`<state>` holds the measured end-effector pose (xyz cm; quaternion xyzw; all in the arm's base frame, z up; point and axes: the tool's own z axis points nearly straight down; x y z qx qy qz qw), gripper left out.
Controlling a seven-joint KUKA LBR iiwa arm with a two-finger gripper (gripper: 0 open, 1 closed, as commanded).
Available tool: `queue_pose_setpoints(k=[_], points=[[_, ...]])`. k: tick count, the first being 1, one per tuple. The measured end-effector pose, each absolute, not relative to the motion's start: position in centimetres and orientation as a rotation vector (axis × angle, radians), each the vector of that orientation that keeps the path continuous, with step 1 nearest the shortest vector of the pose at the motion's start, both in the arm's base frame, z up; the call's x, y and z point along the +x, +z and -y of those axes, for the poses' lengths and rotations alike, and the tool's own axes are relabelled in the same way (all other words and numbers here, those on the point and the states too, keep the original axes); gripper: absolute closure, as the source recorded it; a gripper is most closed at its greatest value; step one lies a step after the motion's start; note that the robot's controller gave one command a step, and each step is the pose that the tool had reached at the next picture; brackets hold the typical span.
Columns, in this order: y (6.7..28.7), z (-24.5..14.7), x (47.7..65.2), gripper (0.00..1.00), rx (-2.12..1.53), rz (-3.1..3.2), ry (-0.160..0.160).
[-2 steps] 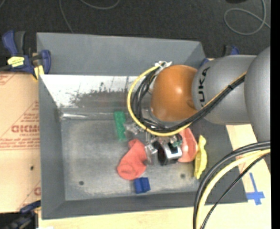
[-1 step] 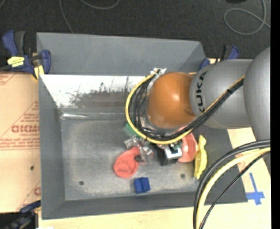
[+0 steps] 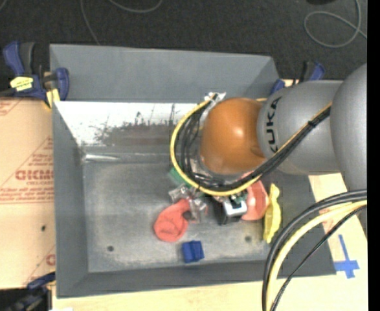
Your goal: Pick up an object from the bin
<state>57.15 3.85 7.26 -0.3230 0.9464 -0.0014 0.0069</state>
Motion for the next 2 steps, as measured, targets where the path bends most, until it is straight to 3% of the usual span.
queue_pose_setpoints(k=[1, 2], points=[[17.04, -3.26, 55.97, 1.0, -1.089, -2.928, -0.004], [17.04, -3.27, 55.97, 1.0, -1.088, -2.929, -0.004]])
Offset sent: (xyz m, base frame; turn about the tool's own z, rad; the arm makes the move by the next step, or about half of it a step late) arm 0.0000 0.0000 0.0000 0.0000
